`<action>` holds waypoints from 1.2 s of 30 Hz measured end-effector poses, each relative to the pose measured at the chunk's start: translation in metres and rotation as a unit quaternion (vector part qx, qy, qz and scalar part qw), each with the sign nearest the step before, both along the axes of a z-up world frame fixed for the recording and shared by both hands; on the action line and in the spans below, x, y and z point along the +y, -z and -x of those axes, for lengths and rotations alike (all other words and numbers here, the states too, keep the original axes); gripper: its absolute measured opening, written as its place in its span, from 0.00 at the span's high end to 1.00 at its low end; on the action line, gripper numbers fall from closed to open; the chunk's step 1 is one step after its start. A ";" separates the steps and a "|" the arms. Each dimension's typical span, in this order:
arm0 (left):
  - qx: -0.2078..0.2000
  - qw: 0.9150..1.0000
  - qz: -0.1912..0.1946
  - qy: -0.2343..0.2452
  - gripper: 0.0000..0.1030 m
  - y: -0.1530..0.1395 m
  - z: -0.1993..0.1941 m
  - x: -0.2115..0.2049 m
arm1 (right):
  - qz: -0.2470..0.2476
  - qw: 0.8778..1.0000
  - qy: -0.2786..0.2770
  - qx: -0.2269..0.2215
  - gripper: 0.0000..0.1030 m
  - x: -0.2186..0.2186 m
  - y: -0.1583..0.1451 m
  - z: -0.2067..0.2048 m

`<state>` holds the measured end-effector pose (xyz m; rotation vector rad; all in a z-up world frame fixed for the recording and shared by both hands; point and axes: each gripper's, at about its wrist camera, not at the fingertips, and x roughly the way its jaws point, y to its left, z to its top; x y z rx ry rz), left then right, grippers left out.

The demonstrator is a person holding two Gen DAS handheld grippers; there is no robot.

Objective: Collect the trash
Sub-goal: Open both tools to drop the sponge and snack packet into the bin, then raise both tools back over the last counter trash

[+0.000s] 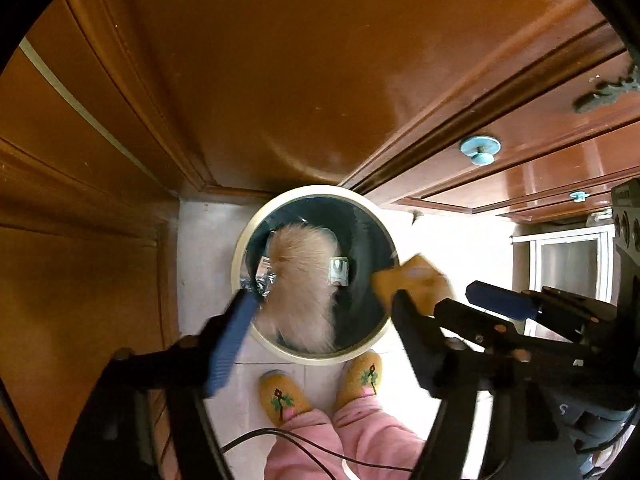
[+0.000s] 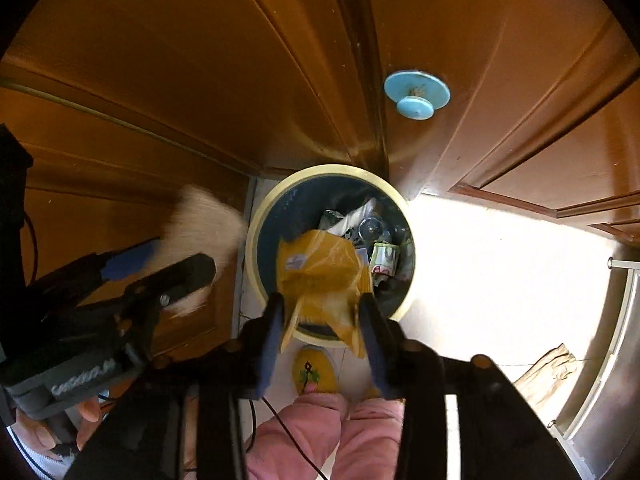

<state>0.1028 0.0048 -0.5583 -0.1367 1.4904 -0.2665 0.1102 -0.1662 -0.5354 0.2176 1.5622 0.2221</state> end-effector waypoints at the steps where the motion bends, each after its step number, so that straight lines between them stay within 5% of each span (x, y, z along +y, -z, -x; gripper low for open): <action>1: -0.002 1.000 -0.004 -0.001 0.23 -0.001 -0.001 0.000 | -0.001 1.000 0.003 0.000 0.61 -0.001 -0.001 0.000; 7: -0.006 1.000 -0.013 -0.003 0.16 -0.016 -0.003 0.002 | -0.008 1.000 0.014 -0.001 0.61 -0.007 -0.018 0.003; 13: -0.019 1.000 -0.008 0.011 0.15 -0.062 0.003 -0.003 | -0.018 1.000 0.024 -0.005 0.61 -0.014 -0.057 0.007; 24: -0.064 0.996 0.016 0.055 0.15 -0.213 0.024 -0.018 | -0.024 0.999 0.042 -0.024 0.61 -0.024 -0.189 0.043; 36: -0.163 0.982 0.049 0.081 0.15 -0.384 0.035 -0.012 | -0.020 0.990 0.056 -0.124 0.60 -0.027 -0.350 0.063</action>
